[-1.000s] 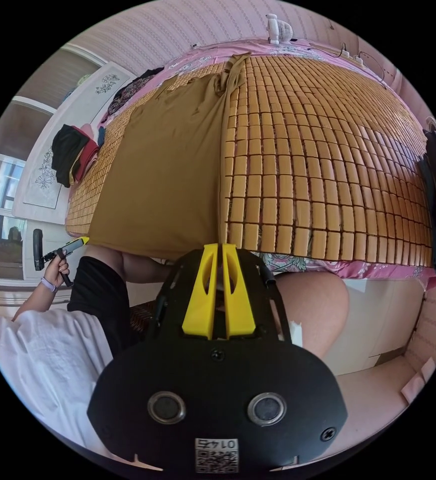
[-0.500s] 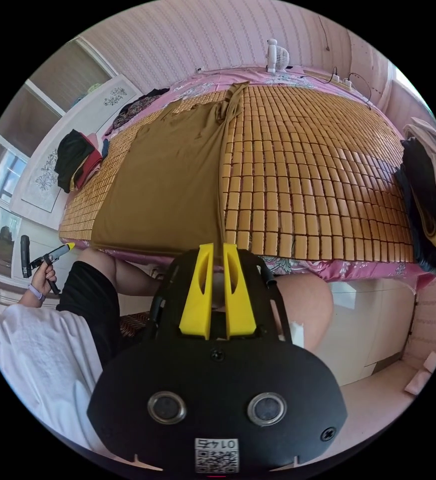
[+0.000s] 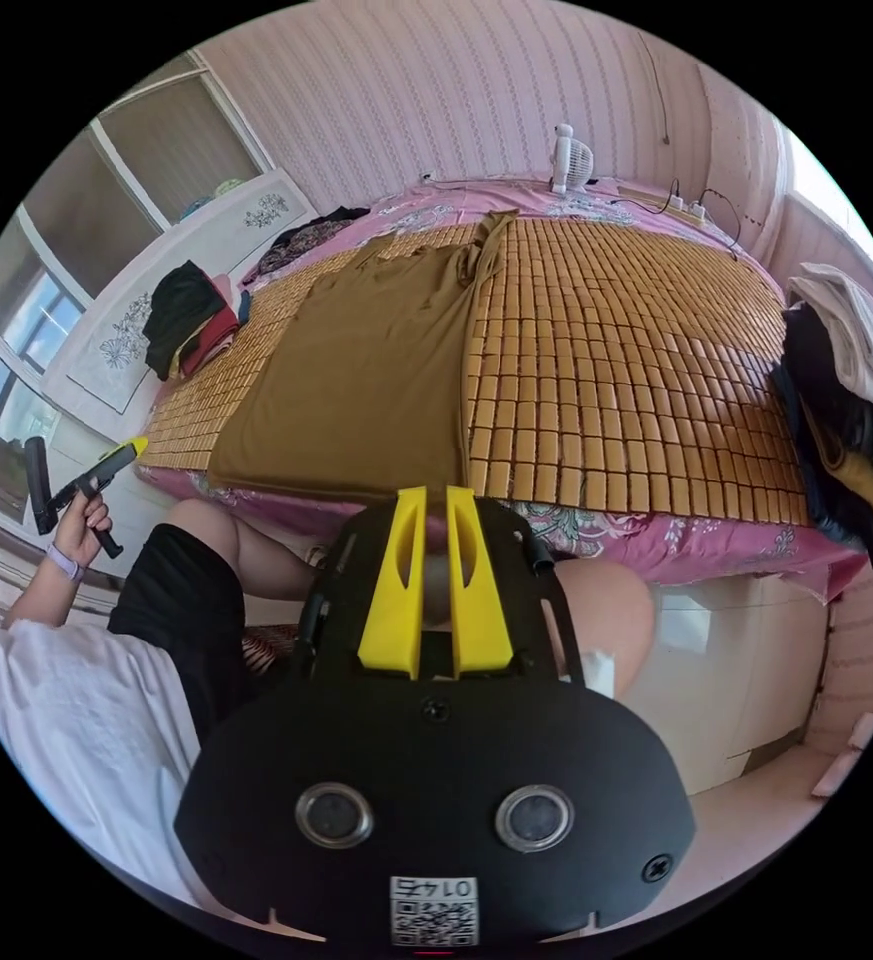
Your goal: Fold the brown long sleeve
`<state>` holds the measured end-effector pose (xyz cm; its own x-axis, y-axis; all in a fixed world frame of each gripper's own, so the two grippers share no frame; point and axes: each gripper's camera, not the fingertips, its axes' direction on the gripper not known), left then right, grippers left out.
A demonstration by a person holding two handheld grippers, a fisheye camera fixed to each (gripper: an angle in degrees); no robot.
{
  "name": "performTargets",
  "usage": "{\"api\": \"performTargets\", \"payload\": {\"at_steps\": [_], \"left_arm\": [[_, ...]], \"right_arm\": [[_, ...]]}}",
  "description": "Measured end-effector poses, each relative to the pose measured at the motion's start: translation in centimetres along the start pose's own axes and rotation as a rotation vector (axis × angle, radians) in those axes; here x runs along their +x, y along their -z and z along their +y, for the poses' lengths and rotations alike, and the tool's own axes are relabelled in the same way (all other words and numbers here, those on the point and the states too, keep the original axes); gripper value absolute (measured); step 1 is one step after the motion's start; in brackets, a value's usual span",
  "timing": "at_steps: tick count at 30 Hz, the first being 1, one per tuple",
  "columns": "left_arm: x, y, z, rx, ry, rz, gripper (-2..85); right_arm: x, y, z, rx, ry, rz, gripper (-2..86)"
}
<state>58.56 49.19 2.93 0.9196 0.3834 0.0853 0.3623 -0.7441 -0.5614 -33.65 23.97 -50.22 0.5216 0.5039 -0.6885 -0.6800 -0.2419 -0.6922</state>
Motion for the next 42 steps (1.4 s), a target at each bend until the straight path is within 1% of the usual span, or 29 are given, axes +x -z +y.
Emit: {"api": "performTargets", "payload": {"at_steps": [6, 7, 8, 9, 11, 12, 16, 22, 27, 28, 30, 33, 34, 35, 36, 38, 40, 42], "left_arm": [[4.8, -0.4, -1.4, 0.008, -0.093, 0.025, -0.6], [5.2, -0.5, -1.7, 0.010, -0.102, 0.027, -0.6], [6.0, -0.8, -2.2, 0.015, -0.118, 0.031, -0.7], [6.7, -1.2, -3.0, 0.014, -0.132, 0.037, -0.7], [7.6, -2.2, -4.3, 0.008, -0.151, 0.053, -0.9], [8.1, -3.1, -5.3, -0.002, -0.164, 0.062, -0.9], [9.3, -7.0, -9.1, -0.034, -0.198, 0.060, -1.0], [10.2, -16.7, -18.8, -0.098, -0.232, 0.081, -1.0], [10.3, -26.8, -27.2, -0.168, -0.247, 0.073, -1.0], [10.3, -27.8, -27.8, -0.182, -0.255, 0.061, -1.0], [10.6, -30.6, -29.4, -0.216, -0.280, 0.016, -1.0], [10.5, -31.6, -31.3, -0.237, -0.266, 0.073, -1.0], [10.4, -31.7, -31.6, -0.238, -0.261, 0.081, -1.0], [10.4, -32.0, -32.2, -0.241, -0.255, 0.094, -1.0], [10.4, -32.2, -32.8, -0.246, -0.250, 0.102, -1.0], [10.7, -32.6, -33.7, -0.251, -0.251, 0.103, -1.0], [11.2, -32.9, -34.6, -0.253, -0.262, 0.091, -1.0], [11.9, -33.3, -35.8, -0.256, -0.267, 0.064, -1.0]], "right_arm": [[0.1, 3.4, 2.2, 0.192, 0.009, 0.044, 3.1], [0.1, 3.5, 2.3, 0.210, 0.017, 0.042, 3.4], [0.3, 3.4, 2.2, 0.241, 0.052, -0.004, 4.9], [0.6, 3.0, 1.7, 0.237, 0.097, -0.077, 6.0], [1.1, 1.7, 0.3, 0.186, 0.129, -0.151, 6.9], [1.5, 0.7, -0.9, 0.158, 0.127, -0.159, 6.9], [2.2, -1.7, -5.2, 0.160, 0.164, -0.130, 6.6], [4.0, -6.9, -18.2, 0.164, 0.199, -0.085, 6.2], [6.8, -15.6, -33.3, 0.131, 0.135, -0.053, 8.0], [7.0, -16.8, -34.9, 0.127, 0.132, -0.052, 8.8], [7.8, -21.8, -40.6, 0.068, 0.090, -0.040, 10.2], [8.8, -26.2, -44.9, 0.051, 0.021, 0.032, 8.4], [9.0, -26.8, -45.4, 0.053, 0.005, 0.051, 7.6], [9.5, -28.0, -46.3, 0.037, -0.013, 0.077, 4.6], [10.3, -29.0, -46.9, -0.009, -0.036, 0.095, 2.7], [11.6, -29.1, -47.0, -0.049, -0.066, 0.080, 1.8], [12.9, -26.5, -45.7, 0.034, -0.098, 0.073, 1.3], [14.5, -21.3, -41.6, 0.123, -0.129, 0.100, 1.1]]}}
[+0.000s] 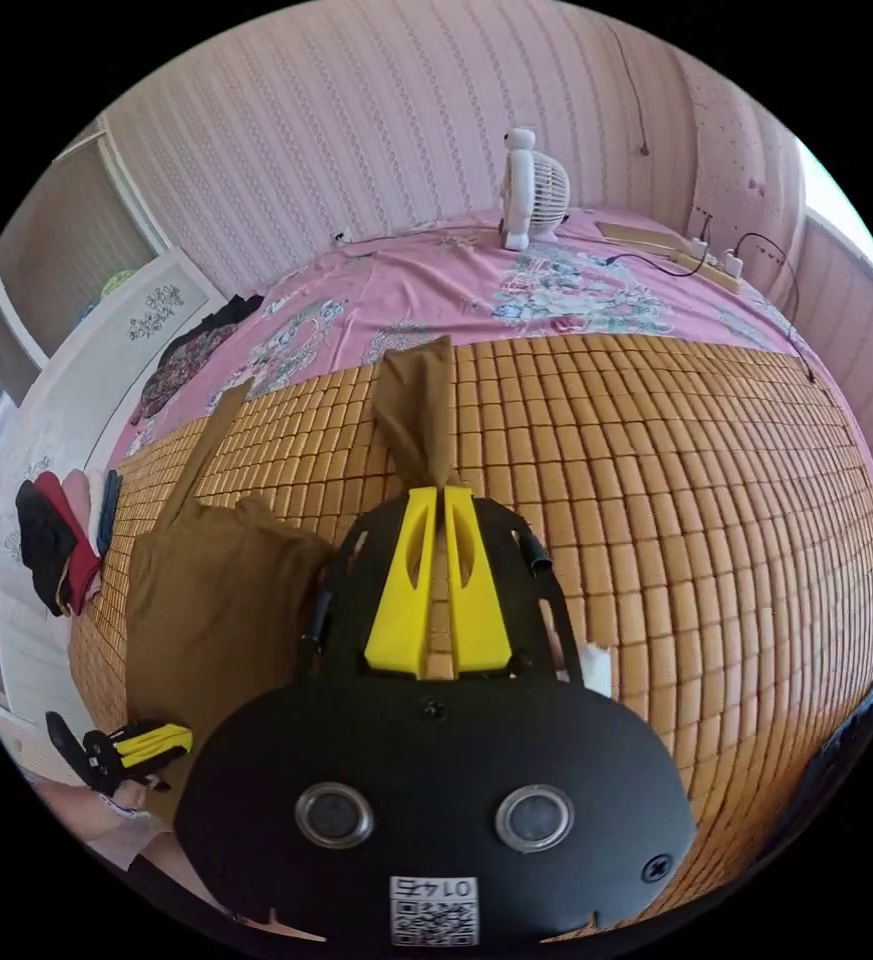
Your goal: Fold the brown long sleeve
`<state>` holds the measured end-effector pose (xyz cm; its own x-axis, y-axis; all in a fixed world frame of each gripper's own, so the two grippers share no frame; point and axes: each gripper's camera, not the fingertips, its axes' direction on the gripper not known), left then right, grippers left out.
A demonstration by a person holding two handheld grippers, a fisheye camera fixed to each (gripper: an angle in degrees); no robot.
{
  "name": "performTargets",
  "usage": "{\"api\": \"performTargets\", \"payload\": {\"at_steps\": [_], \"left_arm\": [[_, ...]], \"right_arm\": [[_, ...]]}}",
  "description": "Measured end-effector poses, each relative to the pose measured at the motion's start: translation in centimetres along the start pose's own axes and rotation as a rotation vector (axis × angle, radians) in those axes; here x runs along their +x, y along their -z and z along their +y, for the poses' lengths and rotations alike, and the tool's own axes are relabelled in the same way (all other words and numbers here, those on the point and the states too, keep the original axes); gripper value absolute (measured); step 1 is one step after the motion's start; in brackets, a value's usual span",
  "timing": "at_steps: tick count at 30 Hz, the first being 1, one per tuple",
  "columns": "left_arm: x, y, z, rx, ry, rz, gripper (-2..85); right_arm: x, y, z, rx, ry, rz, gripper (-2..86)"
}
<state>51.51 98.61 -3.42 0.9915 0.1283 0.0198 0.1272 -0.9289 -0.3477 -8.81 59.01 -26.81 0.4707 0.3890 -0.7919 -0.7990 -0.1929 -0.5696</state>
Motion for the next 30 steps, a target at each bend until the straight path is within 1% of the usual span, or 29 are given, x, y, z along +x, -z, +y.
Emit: {"api": "performTargets", "payload": {"at_steps": [2, 3, 5, 6, 7, 9, 11, 13, 16, 20, 23, 25, 26, 27, 29, 30], "left_arm": [[-0.1, 0.0, -1.1, -0.011, 0.037, -0.001, -1.0], [-0.2, 0.0, -2.0, -0.032, 0.065, 0.004, -1.0], [-0.3, 0.1, -3.6, -0.062, 0.095, 0.014, -1.0], [-0.2, 0.3, -4.7, -0.058, 0.097, 0.032, -1.0], [-0.1, 0.5, -5.4, -0.053, 0.096, 0.041, -1.0], [0.4, 1.0, -8.4, -0.022, 0.071, 0.068, -1.0], [1.0, 1.0, -11.0, -0.001, 0.037, 0.083, -0.9], [1.7, 0.5, -13.8, 0.008, -0.002, 0.101, -0.9], [3.1, -1.0, -18.3, 0.000, -0.049, 0.137, -0.4], [5.0, -3.8, -23.7, -0.017, -0.080, 0.142, 0.7], [5.9, -6.0, -26.6, -0.037, -0.080, 0.146, 1.6], [6.3, -7.2, -27.9, -0.059, -0.085, 0.151, 2.6], [6.6, -8.0, -28.6, -0.090, -0.093, 0.150, 3.6], [6.8, -8.8, -29.2, -0.142, -0.095, 0.146, 4.3], [6.7, -8.8, -29.7, -0.115, -0.089, 0.155, 4.5], [6.5, -8.8, -30.0, -0.109, -0.083, 0.165, 4.6]], "right_arm": [[1.9, 4.5, 4.0, 0.012, -0.017, 0.080, 1.2], [2.9, 7.2, 7.3, -0.004, -0.023, 0.149, 1.5], [4.7, 10.5, 12.5, -0.065, -0.077, 0.214, 2.1], [5.7, 12.2, 15.7, -0.126, -0.120, 0.194, 2.6], [6.1, 12.8, 17.1, -0.155, -0.139, 0.181, 3.1], [6.5, 14.1, 21.2, -0.279, -0.156, 0.176, 5.4], [6.5, 14.6, 21.9, -0.299, -0.136, 0.197, 6.3], [6.6, 14.5, 21.1, -0.258, -0.132, 0.191, 6.4], [6.8, 12.6, 17.4, -0.155, -0.116, 0.164, 6.7], [7.5, 7.6, 10.2, -0.040, -0.102, 0.140, 8.5], [7.3, 3.8, 6.5, -0.032, -0.091, 0.132, 7.8], [7.3, 1.0, 5.7, -0.120, -0.100, 0.135, 4.9], [7.1, 0.4, 5.9, -0.130, -0.097, 0.159, 1.7], [6.8, 0.8, 6.2, -0.107, -0.081, 0.166, 1.1], [7.1, 1.8, 6.8, -0.124, -0.085, 0.177, 0.6], [7.3, 3.8, 7.7, -0.078, -0.098, 0.197, 0.5]]}}
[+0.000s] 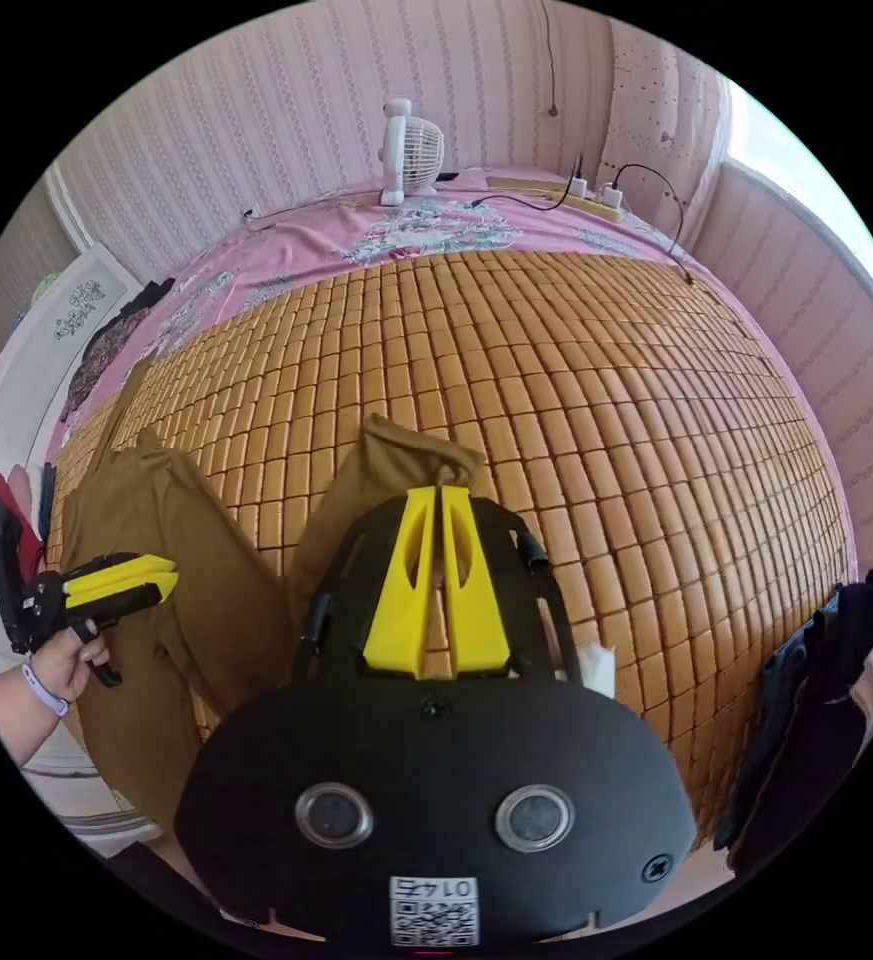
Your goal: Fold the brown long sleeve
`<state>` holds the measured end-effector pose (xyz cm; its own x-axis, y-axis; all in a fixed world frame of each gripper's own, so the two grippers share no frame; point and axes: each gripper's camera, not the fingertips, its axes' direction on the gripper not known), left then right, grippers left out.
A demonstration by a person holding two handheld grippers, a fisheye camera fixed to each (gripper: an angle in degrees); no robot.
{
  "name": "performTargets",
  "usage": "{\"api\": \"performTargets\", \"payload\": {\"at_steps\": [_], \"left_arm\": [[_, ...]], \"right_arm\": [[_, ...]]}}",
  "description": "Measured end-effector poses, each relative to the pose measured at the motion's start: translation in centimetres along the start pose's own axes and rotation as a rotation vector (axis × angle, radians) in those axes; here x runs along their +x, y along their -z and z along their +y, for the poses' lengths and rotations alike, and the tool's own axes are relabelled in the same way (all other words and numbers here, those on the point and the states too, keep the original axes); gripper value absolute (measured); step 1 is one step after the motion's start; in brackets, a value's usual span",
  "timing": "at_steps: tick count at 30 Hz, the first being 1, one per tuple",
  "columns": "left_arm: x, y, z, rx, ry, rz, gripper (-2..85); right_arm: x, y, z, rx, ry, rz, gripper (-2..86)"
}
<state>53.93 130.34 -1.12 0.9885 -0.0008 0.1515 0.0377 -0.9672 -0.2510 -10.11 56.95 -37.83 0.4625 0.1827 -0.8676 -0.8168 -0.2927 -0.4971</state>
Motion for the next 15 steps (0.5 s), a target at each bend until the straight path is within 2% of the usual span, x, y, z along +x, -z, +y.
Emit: {"api": "performTargets", "payload": {"at_steps": [5, 8, 12, 15], "left_arm": [[-0.2, 0.3, -1.4, -0.015, -0.006, 0.009, 4.9], [0.2, 1.1, -2.4, -0.019, -0.033, 0.012, 5.1], [1.0, 3.0, -4.2, 0.019, -0.093, 0.007, 5.2], [1.1, 3.6, -5.9, 0.039, -0.126, -0.031, 5.3]], "right_arm": [[2.9, 11.3, 7.9, 0.111, -0.120, 0.184, 0.9], [4.1, 14.8, 13.9, 0.018, -0.179, 0.337, 1.7], [5.9, 14.2, 19.5, -0.244, -0.270, 0.371, 3.6], [6.0, 14.9, 20.0, -0.227, -0.294, 0.357, 4.6]]}}
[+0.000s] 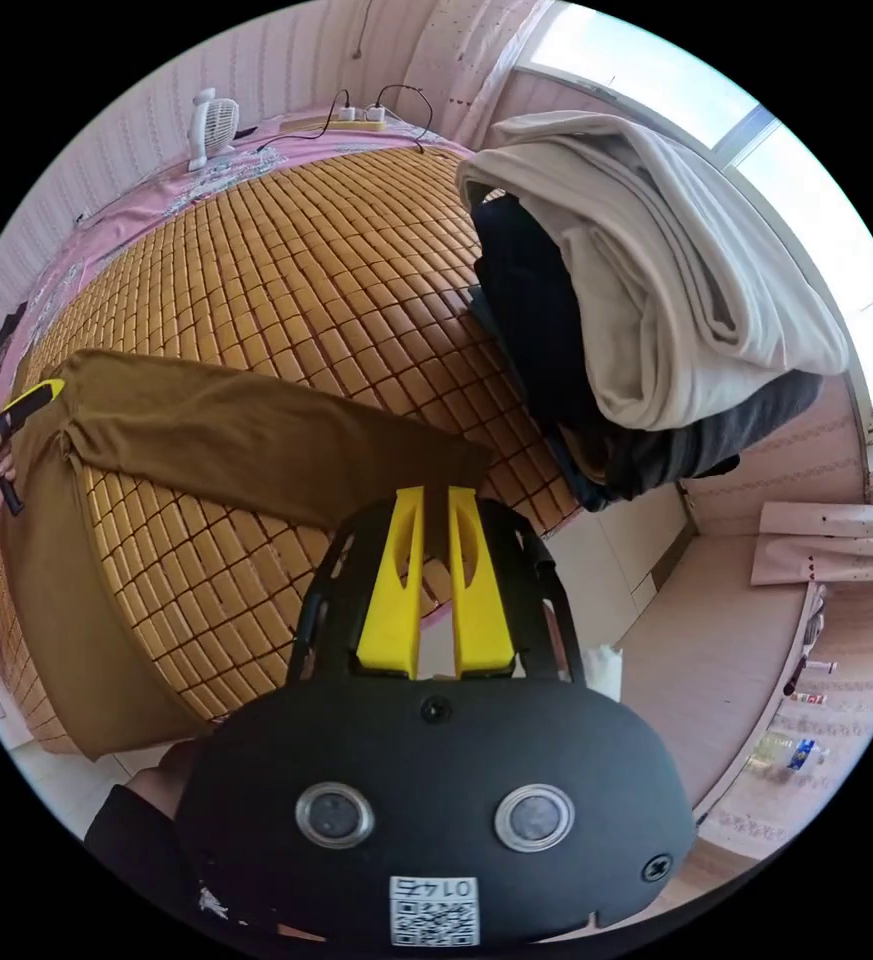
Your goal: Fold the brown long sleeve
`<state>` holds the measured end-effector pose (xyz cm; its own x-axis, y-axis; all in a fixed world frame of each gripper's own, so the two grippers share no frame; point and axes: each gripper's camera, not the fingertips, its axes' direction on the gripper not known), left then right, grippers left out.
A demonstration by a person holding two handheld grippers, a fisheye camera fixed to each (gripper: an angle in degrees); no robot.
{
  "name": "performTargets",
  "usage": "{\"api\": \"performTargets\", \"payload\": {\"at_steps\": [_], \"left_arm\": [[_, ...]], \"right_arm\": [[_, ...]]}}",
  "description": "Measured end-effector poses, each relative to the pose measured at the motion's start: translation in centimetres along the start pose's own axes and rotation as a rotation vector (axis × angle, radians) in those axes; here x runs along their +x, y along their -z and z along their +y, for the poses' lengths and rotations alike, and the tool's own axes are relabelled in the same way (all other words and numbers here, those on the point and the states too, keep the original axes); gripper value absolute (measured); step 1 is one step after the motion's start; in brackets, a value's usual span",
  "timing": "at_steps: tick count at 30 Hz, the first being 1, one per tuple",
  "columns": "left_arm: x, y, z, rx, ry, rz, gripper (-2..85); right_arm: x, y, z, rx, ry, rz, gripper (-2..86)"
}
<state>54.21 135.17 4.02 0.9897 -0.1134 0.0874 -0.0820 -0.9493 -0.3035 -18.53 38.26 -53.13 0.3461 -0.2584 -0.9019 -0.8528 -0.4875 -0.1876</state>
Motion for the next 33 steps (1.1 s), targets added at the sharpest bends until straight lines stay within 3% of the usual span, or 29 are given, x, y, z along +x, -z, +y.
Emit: {"api": "performTargets", "payload": {"at_steps": [6, 10, 19, 28, 32, 33], "left_arm": [[-1.1, -1.8, -3.6, -0.042, -0.005, -0.079, 6.1], [-1.4, -3.6, -4.0, -0.074, 0.017, -0.097, 6.1], [-1.1, -4.6, -3.8, -0.076, 0.023, -0.126, 0.0], [-2.0, -2.9, -0.1, -0.027, 0.059, -0.083, 1.4], [-1.0, 0.8, 4.6, 0.029, 0.001, -0.063, 1.7], [-1.2, 1.8, 6.5, 0.032, 0.018, -0.050, 1.7]], "right_arm": [[-1.1, -1.5, -2.4, 0.074, -0.028, -0.028, 2.5], [-1.6, -4.1, -2.8, -0.004, -0.045, 0.025, 0.1], [-1.4, -4.4, -4.7, 0.093, -0.009, 0.089, -0.9], [-2.2, -1.3, -3.9, 0.126, 0.001, 0.047, -0.9], [-4.6, -3.5, -3.4, 0.000, 0.074, 0.019, -1.0], [-4.9, -3.6, -3.4, 0.044, 0.079, 0.032, -1.0]]}}
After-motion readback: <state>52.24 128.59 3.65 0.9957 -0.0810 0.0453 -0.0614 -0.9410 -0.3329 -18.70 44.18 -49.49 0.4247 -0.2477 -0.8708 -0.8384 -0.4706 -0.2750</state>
